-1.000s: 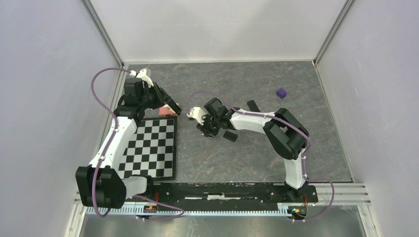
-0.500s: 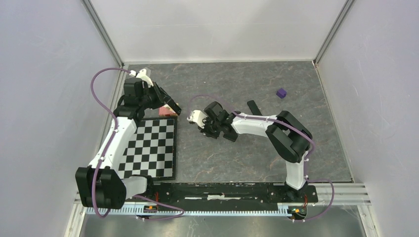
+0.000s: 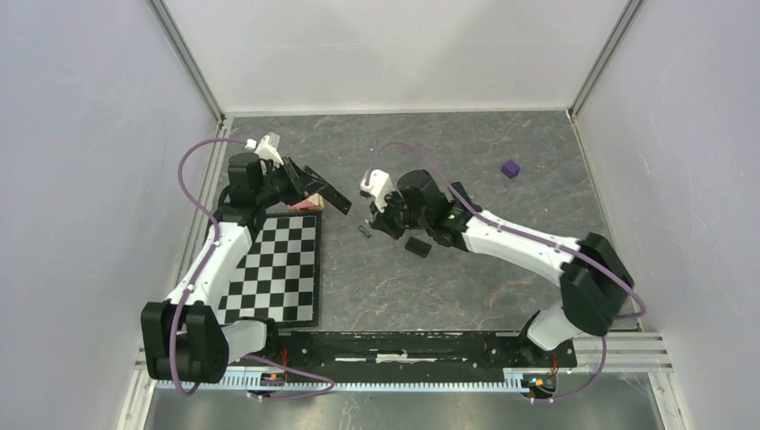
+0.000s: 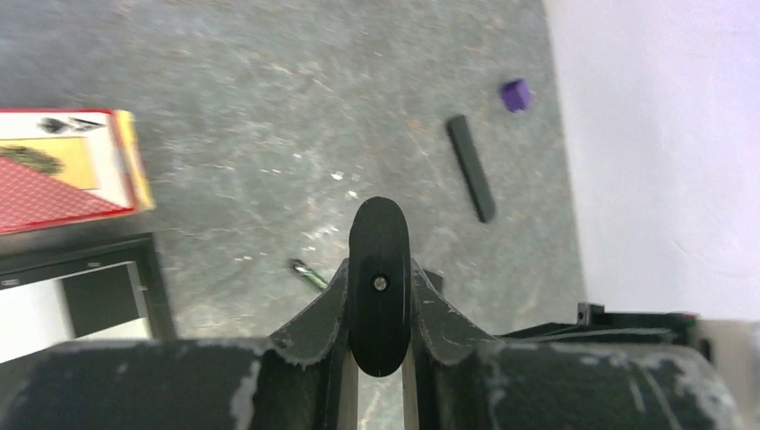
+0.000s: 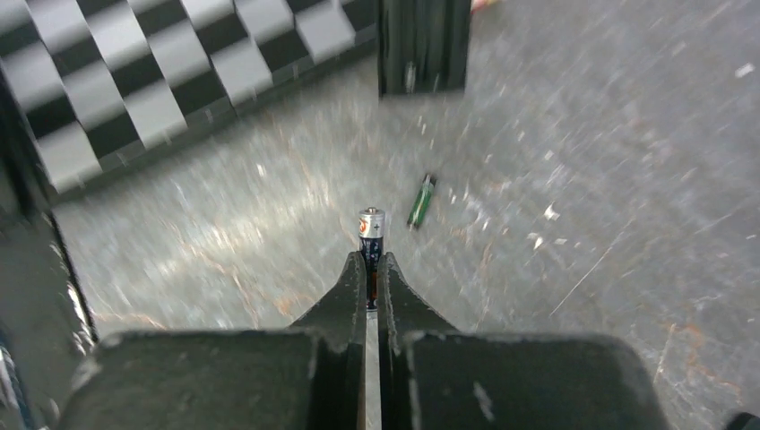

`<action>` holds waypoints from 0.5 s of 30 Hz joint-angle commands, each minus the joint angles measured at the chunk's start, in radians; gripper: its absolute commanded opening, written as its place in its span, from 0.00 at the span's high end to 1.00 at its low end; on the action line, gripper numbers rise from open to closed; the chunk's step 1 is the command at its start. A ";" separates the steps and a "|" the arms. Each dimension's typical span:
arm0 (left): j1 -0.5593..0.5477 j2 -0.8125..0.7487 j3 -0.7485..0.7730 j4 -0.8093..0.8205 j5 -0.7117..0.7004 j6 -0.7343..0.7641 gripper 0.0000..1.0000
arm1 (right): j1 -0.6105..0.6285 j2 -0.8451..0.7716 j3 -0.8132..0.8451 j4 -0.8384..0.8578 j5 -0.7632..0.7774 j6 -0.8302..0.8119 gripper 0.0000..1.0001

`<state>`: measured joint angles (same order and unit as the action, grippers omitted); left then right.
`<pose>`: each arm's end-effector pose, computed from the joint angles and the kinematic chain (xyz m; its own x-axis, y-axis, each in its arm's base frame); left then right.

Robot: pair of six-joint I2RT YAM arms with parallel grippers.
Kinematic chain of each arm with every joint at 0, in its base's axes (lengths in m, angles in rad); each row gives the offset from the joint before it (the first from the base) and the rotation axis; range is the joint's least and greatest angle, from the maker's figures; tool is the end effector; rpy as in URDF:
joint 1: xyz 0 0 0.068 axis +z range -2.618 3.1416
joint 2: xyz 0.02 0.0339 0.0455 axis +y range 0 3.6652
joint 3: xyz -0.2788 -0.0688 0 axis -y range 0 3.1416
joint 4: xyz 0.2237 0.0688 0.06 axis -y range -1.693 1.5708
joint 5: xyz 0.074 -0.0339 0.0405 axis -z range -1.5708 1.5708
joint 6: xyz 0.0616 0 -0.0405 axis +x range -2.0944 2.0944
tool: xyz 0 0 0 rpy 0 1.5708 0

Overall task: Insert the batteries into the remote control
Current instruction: Pick up the battery from the center of the board, then load the battery into the remote control.

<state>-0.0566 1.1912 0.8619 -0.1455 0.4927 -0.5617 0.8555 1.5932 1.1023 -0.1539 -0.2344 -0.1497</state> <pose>0.2598 -0.0439 0.2982 -0.6366 -0.4340 -0.6376 0.1546 0.7381 -0.6567 0.2245 0.2803 0.2592 -0.2621 -0.5229 -0.8111 -0.9052 0.4245 0.0188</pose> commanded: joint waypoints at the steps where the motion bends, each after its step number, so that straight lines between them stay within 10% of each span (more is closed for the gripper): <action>1: 0.000 -0.008 -0.053 0.296 0.217 -0.202 0.98 | -0.004 -0.180 -0.068 0.269 0.047 0.218 1.00; 6: -0.002 0.005 -0.125 0.660 0.369 -0.456 0.98 | -0.003 -0.266 -0.093 0.419 0.131 0.285 1.00; 15: -0.004 0.005 -0.116 0.779 0.464 -0.630 0.98 | -0.002 -0.232 0.018 0.410 0.113 0.211 1.00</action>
<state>-0.0586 1.2022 0.7277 0.5102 0.8635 -1.0672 0.8555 1.3495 1.0492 0.2100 -0.1295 0.0841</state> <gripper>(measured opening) 0.232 0.021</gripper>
